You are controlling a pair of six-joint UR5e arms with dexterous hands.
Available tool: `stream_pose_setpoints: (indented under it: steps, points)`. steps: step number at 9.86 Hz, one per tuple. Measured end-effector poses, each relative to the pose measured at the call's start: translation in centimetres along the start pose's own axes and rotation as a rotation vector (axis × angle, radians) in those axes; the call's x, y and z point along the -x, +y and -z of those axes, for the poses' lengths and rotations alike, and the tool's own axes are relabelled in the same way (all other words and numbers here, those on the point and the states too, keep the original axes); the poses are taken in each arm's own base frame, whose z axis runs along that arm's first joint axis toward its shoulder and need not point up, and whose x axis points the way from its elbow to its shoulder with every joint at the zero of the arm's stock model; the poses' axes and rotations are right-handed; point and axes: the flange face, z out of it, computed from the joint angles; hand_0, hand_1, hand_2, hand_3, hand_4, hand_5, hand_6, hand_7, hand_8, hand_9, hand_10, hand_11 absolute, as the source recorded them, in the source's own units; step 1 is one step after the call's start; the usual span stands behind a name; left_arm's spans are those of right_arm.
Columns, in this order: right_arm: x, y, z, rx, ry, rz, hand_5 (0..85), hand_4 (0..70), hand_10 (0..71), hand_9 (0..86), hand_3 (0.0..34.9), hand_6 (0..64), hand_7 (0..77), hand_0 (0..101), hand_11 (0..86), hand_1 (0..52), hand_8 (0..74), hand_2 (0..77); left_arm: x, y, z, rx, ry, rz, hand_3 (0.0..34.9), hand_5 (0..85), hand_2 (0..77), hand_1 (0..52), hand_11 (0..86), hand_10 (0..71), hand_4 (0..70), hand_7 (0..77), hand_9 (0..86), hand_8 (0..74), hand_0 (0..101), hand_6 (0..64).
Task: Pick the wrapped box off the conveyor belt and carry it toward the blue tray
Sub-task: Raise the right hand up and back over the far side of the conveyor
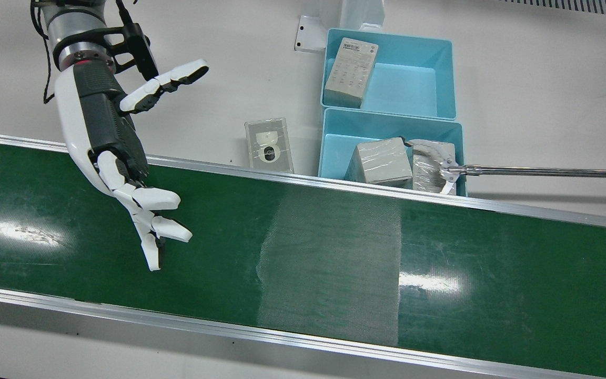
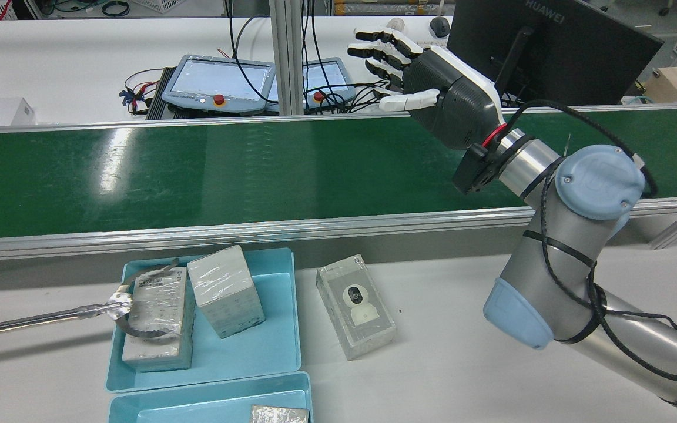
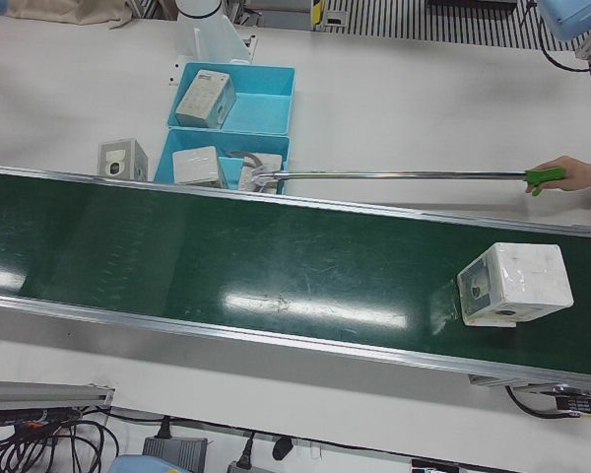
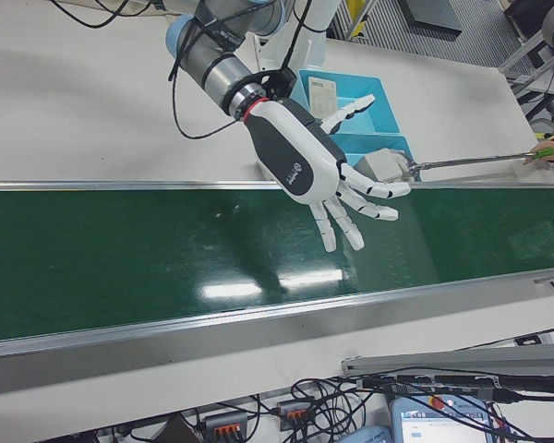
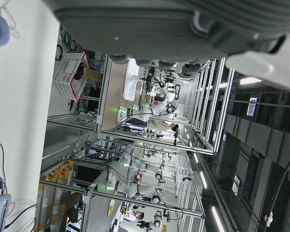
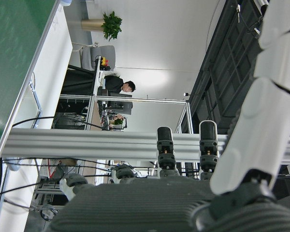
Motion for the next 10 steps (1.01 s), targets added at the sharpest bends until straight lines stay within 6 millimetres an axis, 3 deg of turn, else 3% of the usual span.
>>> stream_pose_setpoints:
  steps: [2, 4, 8, 10]
  points:
    - [4.4, -0.9, 1.2, -0.057, 0.001, 0.036, 28.9, 3.3, 0.0, 3.3, 30.6, 0.0, 18.0, 40, 1.1, 7.1, 0.5, 8.7, 0.0, 0.0, 0.0, 0.0, 0.0, 0.0, 0.0, 0.5, 1.1, 0.0, 0.0, 0.0, 0.5, 0.5, 0.5, 0.5, 0, 0.0]
    - [6.6, -2.6, 2.1, -0.109, -0.008, 0.058, 31.6, 7.1, 0.0, 5.4, 30.4, 0.0, 20.7, 41, 1.1, 8.7, 0.5, 11.4, 0.0, 0.0, 0.0, 0.0, 0.0, 0.0, 0.0, 0.5, 1.1, 0.0, 0.0, 0.5, 0.5, 0.5, 0.5, 0.0, 0, 0.5]
    - [8.4, -7.8, 1.3, -0.221, -0.04, 0.031, 31.6, 5.4, 0.5, 7.1, 30.4, 0.0, 20.2, 40, 1.1, 8.7, 0.5, 13.1, 0.0, 0.0, 0.0, 0.0, 0.0, 0.0, 0.0, 0.5, 0.5, 0.0, 0.0, 0.5, 0.5, 0.5, 0.5, 0.5, 0, 0.0]
    - [8.4, -9.0, 0.0, -0.229, -0.051, -0.017, 31.6, 5.4, 0.5, 7.1, 30.4, 0.0, 20.2, 39, 1.1, 8.7, 0.5, 14.2, 0.0, 0.0, 0.0, 0.0, 0.0, 0.0, 0.0, 0.5, 0.5, 0.0, 0.0, 0.5, 0.5, 0.5, 0.0, 0.5, 0, 0.5]
